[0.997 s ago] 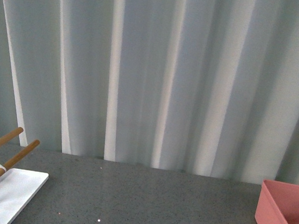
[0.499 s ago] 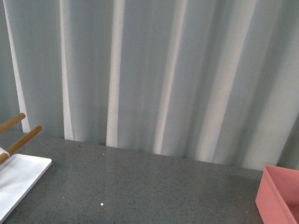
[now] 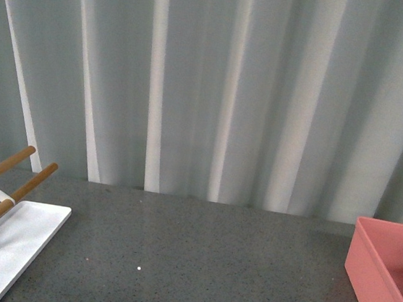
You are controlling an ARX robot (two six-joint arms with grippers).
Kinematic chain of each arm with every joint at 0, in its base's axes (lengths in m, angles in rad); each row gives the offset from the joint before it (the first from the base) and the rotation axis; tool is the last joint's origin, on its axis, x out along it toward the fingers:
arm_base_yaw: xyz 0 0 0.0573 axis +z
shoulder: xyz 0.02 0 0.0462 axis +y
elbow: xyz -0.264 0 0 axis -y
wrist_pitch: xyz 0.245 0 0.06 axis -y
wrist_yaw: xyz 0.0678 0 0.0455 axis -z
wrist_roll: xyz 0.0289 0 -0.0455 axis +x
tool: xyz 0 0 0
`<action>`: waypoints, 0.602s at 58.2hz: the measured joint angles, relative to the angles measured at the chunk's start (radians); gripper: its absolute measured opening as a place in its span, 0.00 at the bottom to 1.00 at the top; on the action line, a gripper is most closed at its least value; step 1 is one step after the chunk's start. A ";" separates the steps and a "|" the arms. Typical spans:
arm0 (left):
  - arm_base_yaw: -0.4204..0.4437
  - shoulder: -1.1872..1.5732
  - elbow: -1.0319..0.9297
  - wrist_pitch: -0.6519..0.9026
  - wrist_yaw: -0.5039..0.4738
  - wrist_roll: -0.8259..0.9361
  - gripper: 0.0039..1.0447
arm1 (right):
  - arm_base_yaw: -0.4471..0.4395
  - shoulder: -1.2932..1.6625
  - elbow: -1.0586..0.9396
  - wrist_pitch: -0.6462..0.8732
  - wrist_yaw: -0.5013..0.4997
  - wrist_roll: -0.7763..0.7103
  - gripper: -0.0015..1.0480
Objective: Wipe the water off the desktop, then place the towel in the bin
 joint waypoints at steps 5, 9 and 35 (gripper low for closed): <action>0.000 0.000 0.000 0.000 0.000 0.000 0.94 | 0.040 -0.068 -0.040 -0.032 0.039 0.000 0.03; 0.000 0.000 0.000 0.000 0.000 0.000 0.94 | 0.049 -0.123 -0.064 -0.061 0.039 0.000 0.03; 0.000 0.000 0.000 0.000 0.000 0.000 0.94 | 0.050 -0.433 -0.153 -0.264 0.042 0.000 0.03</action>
